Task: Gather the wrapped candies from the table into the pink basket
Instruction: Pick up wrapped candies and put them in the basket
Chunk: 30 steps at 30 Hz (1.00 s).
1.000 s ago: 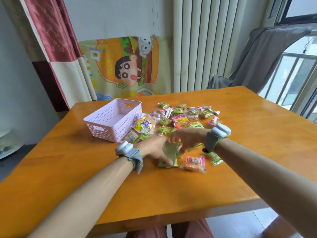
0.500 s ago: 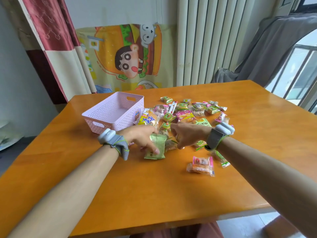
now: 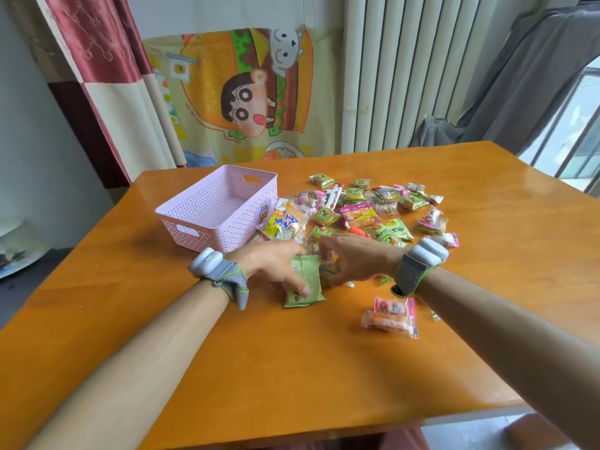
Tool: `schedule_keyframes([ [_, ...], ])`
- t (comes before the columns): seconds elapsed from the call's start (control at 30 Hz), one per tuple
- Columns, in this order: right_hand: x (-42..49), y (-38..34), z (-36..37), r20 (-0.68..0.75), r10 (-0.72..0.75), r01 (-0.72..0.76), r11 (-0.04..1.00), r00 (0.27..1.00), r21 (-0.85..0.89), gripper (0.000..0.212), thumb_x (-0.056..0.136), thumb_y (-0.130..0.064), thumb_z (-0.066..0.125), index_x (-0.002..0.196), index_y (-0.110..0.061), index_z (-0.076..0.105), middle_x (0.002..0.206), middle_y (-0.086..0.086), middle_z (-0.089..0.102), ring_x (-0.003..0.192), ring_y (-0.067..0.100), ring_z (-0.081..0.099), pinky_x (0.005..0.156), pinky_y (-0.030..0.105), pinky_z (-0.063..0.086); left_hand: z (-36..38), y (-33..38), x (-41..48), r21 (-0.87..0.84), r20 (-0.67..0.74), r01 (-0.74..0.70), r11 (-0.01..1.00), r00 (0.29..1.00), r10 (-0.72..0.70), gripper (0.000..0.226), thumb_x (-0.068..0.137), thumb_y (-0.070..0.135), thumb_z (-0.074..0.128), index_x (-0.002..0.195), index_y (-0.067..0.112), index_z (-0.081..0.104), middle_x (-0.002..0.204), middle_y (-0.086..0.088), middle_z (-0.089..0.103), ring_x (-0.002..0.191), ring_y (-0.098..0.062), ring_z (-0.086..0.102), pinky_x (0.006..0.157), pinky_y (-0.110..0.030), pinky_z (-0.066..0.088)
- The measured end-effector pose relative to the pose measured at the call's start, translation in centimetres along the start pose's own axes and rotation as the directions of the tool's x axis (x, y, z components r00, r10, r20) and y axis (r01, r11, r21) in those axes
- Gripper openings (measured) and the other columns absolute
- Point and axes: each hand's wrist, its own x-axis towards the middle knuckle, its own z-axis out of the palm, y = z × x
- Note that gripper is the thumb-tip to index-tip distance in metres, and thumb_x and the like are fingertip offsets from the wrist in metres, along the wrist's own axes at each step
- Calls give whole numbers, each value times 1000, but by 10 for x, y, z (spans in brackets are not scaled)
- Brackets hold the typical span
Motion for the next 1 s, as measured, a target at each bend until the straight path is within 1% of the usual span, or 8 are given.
schedule_keyframes([
  [0.07, -1, 0, 0, 11, -6, 6, 1000, 1000, -5, 57, 79, -36, 78, 125, -18, 49, 97, -1, 63, 82, 18, 60, 67, 35, 53, 1, 1, 0, 20, -10, -27, 999, 1000, 27, 96, 65, 66, 79, 144, 23, 46, 136, 1, 60, 110, -17, 60, 81, -26, 44],
  [0.2, -2, 8, -8, 25, 22, -21, 1000, 999, -13, 44, 81, -40, 74, 117, -21, 59, 86, -7, 61, 74, 13, 55, 59, 25, 41, -4, 0, -1, -34, -8, -64, 997, 998, 64, 65, 73, 60, 78, 124, 27, 55, 102, 7, 65, 79, 0, 63, 62, -19, 45],
  [0.33, 5, 13, -28, -64, 88, -81, 992, 994, 100, 37, 83, -39, 76, 109, -17, 62, 82, -9, 64, 65, 7, 59, 52, 21, 43, -25, -9, -3, -192, -111, -98, 977, 991, 77, 52, 80, 49, 78, 118, 19, 58, 90, 14, 59, 96, -23, 63, 71, -25, 45],
  [0.4, 13, 11, -41, -110, 120, -100, 980, 987, 173, 41, 83, -41, 77, 110, -16, 61, 95, 0, 69, 67, 12, 66, 54, 27, 54, -40, -17, -5, -236, -202, -102, 966, 978, 54, 56, 80, 46, 79, 124, 18, 57, 104, 9, 64, 104, -25, 65, 75, -21, 47],
  [0.5, 32, 0, -60, -170, 162, -104, 946, 972, 308, 44, 82, -39, 79, 110, -13, 59, 102, 8, 70, 70, 25, 72, 55, 36, 61, -60, -32, -8, -474, -238, -56, 879, 969, -66, 73, 85, 32, 78, 143, 7, 41, 116, -10, 66, 77, -24, 72, 58, -27, 57],
  [0.63, 65, -20, -80, -258, 207, -72, 890, 944, 450, 44, 81, -36, 80, 111, -11, 59, 92, 9, 73, 55, 19, 66, 44, 31, 54, -84, -62, -13, -614, -337, -94, 784, 929, -153, 47, 88, 19, 76, 124, 6, 49, 70, -3, 73, 53, -19, 71, 45, -23, 54],
  [0.9, 142, -63, -87, -287, 242, 9, 751, 927, 660, 48, 81, -25, 80, 118, -11, 53, 80, 9, 64, 53, 18, 52, 44, 25, 43, -93, -123, -9, -681, -470, -13, 732, 775, -423, 12, 91, 10, 65, 100, 7, 58, 80, -20, 75, 75, -31, 75, 82, -48, 61],
  [1.0, 164, -73, -82, -291, 282, -3, 724, 914, 690, 46, 79, -26, 80, 116, -13, 54, 84, 10, 66, 58, 21, 58, 49, 28, 49, -84, -134, -5, -650, -467, 52, 758, 760, -452, 39, 95, 17, 60, 131, 8, 49, 98, -12, 75, 92, -27, 74, 89, -41, 57],
])
